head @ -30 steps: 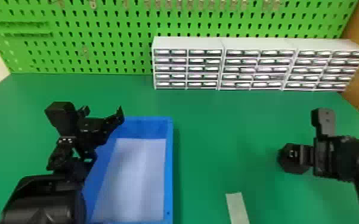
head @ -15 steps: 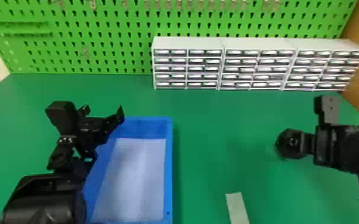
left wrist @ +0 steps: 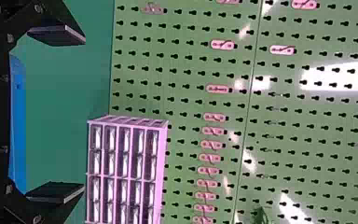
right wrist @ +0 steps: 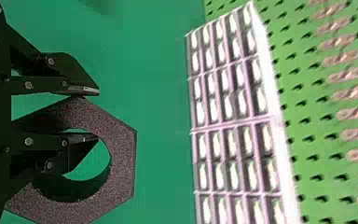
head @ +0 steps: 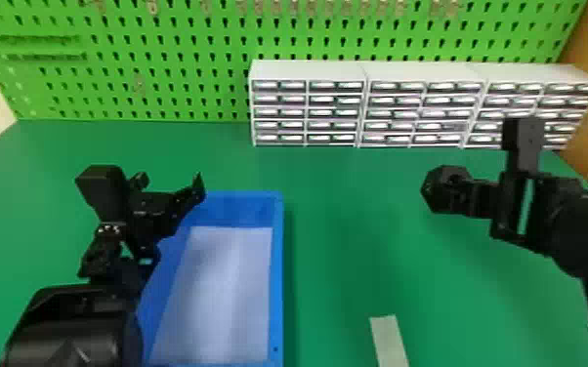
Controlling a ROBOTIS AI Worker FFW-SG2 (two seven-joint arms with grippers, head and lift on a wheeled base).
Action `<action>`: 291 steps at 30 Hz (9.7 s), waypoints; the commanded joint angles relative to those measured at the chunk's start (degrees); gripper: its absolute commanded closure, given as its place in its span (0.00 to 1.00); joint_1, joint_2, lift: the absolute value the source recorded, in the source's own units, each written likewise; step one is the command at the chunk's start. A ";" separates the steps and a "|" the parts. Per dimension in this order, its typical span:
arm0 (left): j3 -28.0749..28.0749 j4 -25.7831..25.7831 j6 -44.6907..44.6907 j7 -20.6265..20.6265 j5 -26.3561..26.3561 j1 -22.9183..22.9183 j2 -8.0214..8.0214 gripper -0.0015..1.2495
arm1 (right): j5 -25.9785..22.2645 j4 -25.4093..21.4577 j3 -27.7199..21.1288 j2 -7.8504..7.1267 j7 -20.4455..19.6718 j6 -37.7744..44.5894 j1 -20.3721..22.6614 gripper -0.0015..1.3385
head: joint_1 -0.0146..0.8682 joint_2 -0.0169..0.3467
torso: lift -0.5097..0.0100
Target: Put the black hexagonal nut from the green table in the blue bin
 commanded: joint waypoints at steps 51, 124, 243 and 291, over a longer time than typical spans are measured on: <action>-0.48 0.70 0.00 -0.01 -0.09 -0.35 -0.15 0.14 | -10.78 -3.84 16.94 1.47 7.21 -8.80 -4.12 0.68 | 0.79 0.19 | 0.79; 0.93 1.05 0.00 0.08 -0.79 -1.66 -0.15 0.14 | -25.11 13.04 38.39 -0.55 13.54 -8.45 -10.01 0.68 | 0.79 0.19 | 0.79; 0.05 1.14 0.00 0.08 -0.70 -1.22 -0.15 0.14 | 10.84 -14.21 -10.39 5.86 -5.10 -35.44 16.01 0.15 | 0.79 0.19 | 0.79; 0.14 1.14 0.09 0.08 -0.09 -0.87 -0.15 0.14 | 15.06 -7.97 -4.77 8.41 -5.10 -48.18 28.05 0.16 | 0.79 0.19 | 0.79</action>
